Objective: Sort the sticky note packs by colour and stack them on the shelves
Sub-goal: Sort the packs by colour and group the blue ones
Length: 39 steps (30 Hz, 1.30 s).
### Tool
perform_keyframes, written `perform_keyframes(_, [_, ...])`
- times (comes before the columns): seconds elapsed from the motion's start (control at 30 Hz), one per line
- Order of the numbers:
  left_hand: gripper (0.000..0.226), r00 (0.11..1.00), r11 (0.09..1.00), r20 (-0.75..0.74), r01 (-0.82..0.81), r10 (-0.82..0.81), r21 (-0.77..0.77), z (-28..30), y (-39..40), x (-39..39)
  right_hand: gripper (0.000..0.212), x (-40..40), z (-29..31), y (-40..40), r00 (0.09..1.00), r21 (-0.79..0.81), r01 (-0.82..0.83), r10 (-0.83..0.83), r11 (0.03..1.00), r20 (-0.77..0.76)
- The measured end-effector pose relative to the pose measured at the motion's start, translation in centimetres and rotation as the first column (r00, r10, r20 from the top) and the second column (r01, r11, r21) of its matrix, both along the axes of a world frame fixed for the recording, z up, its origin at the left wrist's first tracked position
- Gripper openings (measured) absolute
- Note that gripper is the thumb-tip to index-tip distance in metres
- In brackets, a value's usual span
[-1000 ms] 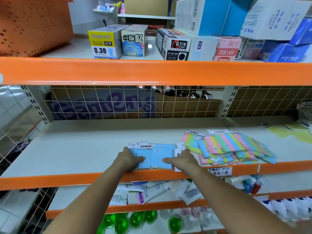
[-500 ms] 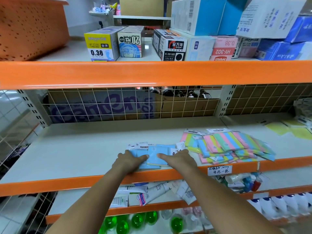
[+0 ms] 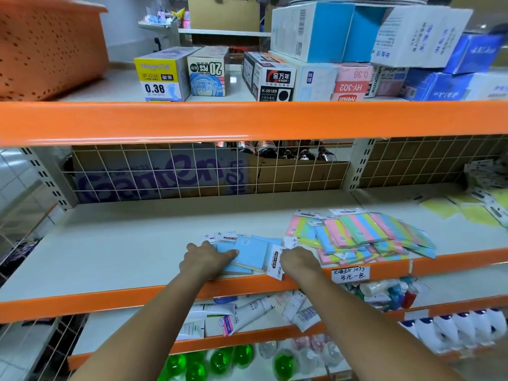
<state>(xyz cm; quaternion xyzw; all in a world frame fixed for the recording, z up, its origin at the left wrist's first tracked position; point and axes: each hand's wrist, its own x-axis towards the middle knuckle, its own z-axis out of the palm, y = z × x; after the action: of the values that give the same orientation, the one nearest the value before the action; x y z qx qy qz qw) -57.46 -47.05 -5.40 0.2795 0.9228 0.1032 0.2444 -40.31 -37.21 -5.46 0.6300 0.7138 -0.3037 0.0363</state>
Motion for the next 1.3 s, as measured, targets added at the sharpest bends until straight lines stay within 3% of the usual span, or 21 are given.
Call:
perform_keyframes(0.2, [0.083,0.998,1.000,-0.069,0.000,0.002,0.028,1.1,0.2,0.4,0.042,0.9,1.7,-0.6,0.991,0.052,0.128,-0.126,0.990,-0.049])
perform_keyframes(0.43, [0.056,0.977,0.990,-0.207,0.082,-0.057,0.116,3.5,1.2,2.9,0.026,2.7,3.8,-0.9,0.996,0.128,0.076,-0.068,0.989,-0.065])
perform_keyframes(0.6, [0.042,0.975,0.968,-0.189,0.156,-0.118,0.199,4.8,1.6,5.6,0.028,4.6,4.8,-1.2,0.998,0.165,0.016,-0.005,0.986,-0.063])
perform_keyframes(0.8, [0.027,0.967,0.936,-0.126,0.247,-0.222,0.250,6.2,3.3,10.0,0.010,8.1,5.8,-0.2,0.991,0.227,-0.001,0.032,0.974,-0.133])
perform_keyframes(0.9, [0.020,0.959,0.928,-0.132,0.275,-0.249,0.251,6.7,4.5,12.8,0.013,10.4,6.4,0.8,0.984,0.235,0.019,0.023,0.972,-0.177])
perform_keyframes(1.03, [0.022,0.956,0.916,-0.123,0.290,-0.265,0.278,7.2,6.1,17.2,0.024,14.6,7.1,2.0,0.976,0.263,0.018,0.040,0.965,-0.214])
perform_keyframes(1.3, [0.025,0.939,0.884,-0.165,0.340,-0.301,0.320,7.8,10.9,27.3,0.019,24.4,7.5,5.7,0.972,0.303,0.019,0.054,0.953,-0.230])
